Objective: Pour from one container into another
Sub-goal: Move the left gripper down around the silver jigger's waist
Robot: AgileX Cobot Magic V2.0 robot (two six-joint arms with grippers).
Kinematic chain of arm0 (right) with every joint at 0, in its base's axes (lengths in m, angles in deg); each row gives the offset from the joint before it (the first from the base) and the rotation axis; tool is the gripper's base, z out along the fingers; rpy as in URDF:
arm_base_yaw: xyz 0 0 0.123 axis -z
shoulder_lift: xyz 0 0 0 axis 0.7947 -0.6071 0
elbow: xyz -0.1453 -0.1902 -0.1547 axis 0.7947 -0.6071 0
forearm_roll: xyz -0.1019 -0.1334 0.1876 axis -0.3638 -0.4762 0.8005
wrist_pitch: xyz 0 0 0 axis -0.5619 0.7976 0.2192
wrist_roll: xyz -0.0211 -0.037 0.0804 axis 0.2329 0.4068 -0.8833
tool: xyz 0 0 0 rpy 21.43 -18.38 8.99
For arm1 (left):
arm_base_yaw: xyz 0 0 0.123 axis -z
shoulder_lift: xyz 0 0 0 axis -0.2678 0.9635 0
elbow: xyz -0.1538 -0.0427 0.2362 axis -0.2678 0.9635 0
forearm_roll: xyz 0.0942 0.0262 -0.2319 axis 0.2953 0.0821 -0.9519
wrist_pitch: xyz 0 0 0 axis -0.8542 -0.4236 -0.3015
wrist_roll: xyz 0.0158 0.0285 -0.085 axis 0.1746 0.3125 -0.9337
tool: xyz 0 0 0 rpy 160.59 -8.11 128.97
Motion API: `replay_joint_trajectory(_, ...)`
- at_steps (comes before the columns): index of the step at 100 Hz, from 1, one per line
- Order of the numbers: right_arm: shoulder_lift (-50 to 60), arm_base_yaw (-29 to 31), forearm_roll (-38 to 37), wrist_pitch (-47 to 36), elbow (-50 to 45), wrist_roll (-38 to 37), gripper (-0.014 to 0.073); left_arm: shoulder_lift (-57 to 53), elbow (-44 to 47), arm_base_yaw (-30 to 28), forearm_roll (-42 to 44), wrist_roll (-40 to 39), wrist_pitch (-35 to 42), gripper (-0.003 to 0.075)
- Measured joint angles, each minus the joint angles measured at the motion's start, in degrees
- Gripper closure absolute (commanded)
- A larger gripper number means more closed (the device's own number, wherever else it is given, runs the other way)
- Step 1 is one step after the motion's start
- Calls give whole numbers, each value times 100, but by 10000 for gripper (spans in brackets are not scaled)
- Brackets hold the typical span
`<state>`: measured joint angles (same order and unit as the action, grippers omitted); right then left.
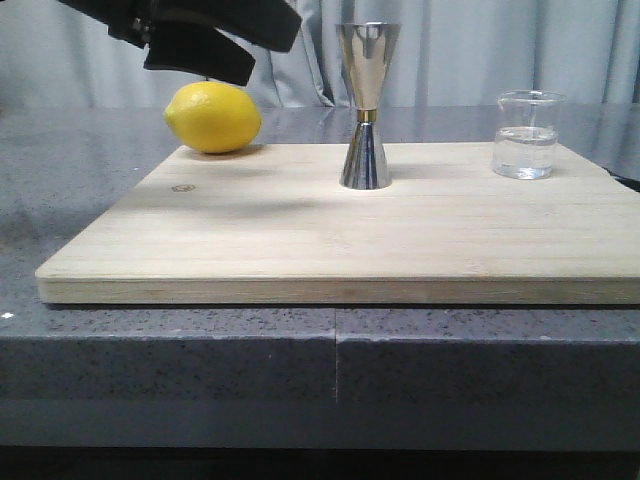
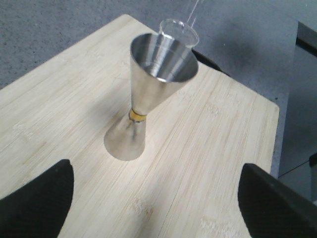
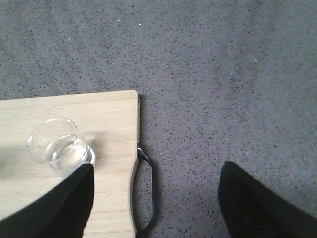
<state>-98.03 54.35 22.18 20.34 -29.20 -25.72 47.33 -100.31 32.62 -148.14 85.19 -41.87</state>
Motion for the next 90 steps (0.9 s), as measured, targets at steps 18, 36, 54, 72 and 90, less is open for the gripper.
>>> replay_joint_trajectory(18, 0, 0, 0, -87, 0, 0, 112, 13, 0, 0, 84, 599, 84, 117)
replay_joint_trajectory(36, 0, 0, 0, -90, 0, 0, 112, 13, 0, 0, 166, 743, 542, 116)
replay_joint_trajectory(54, 0, 0, 0, -90, 0, 9, 112, 13, 0, 0, 138, 764, 593, 117)
replay_joint_trajectory(72, 0, 0, 0, -137, 0, 9, 112, 57, 0, 0, 33, 944, 362, 117)
replay_joint_trajectory(90, 0, 0, 0, -150, 0, 9, 112, 482, 0, 0, -369, 1585, 183, 117)
